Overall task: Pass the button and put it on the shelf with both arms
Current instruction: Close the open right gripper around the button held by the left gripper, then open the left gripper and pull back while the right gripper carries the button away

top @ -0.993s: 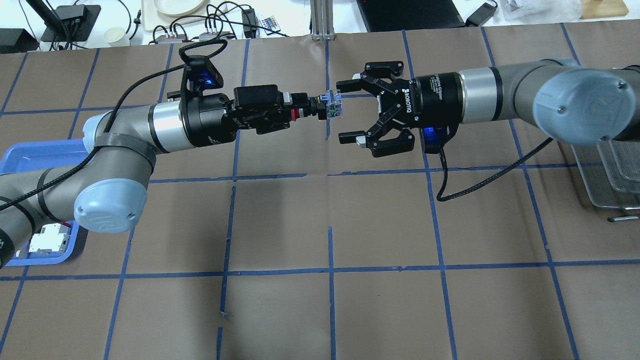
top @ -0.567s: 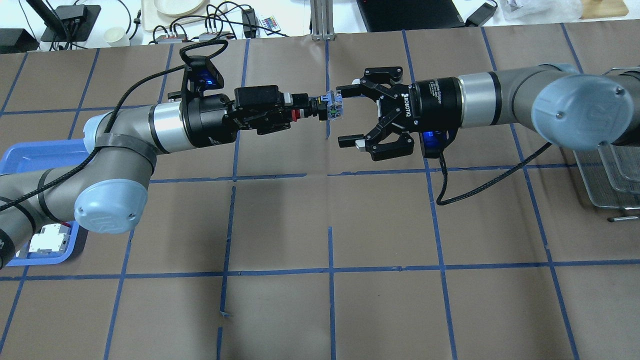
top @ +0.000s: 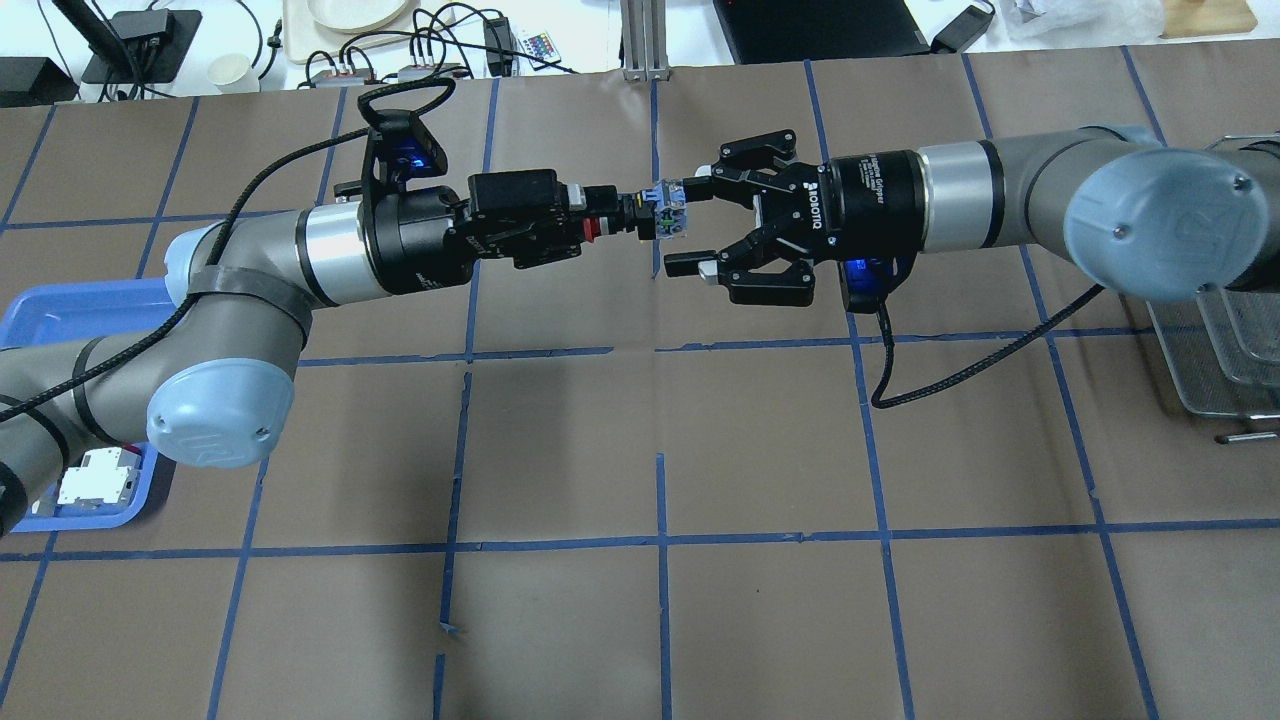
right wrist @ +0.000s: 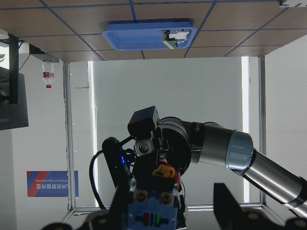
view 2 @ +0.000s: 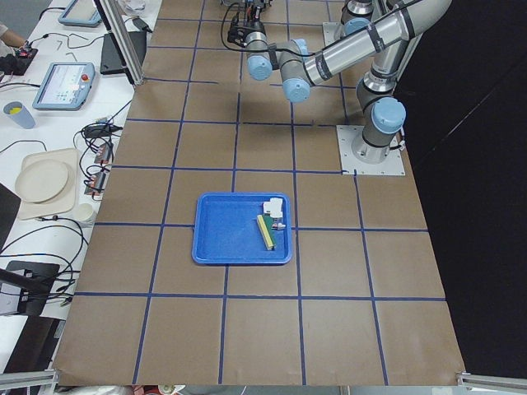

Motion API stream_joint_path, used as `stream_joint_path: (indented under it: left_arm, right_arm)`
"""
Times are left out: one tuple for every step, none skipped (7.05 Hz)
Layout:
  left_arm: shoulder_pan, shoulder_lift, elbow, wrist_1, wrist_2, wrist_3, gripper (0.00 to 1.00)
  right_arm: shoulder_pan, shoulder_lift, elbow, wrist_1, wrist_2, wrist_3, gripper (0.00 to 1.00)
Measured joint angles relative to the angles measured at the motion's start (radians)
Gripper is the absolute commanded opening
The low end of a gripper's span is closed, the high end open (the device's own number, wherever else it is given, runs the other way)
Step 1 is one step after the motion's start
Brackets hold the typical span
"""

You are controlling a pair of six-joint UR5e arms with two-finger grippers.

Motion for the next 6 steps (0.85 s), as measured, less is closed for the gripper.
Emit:
stream_joint_path:
  left_arm:
    - [0.0,0.0,0.0,0.0,0.0,0.0,0.04]
    - [0.0,-0.001,0.0,0.0,0.0,0.0,0.06]
    - [0.0,-0.002,0.0,0.0,0.0,0.0,0.31]
    - [0.0,-0.005,0.0,0.0,0.0,0.0,0.83]
    - [0.0,-0.008,0.0,0.0,0.001,-0.001,0.93]
    - [0.001,-0.011,0.0,0.001,0.002,-0.003,0.93]
  right_arm:
    - [-0.002,-0.006,0.0,0.001,0.002,0.0,0.07]
    - [-0.005,-0.01,-0.001,0.002,0.003,0.002,0.04]
    - [-0.007,-0.011,-0.001,0.003,0.007,0.004,0.02]
    - [-0.008,-0.011,-0.001,0.003,0.014,0.007,0.0]
    - [-0.008,-0.011,-0.001,0.003,0.018,0.008,0.0]
    - [-0.008,-0.012,-0.002,0.004,0.019,0.008,0.0]
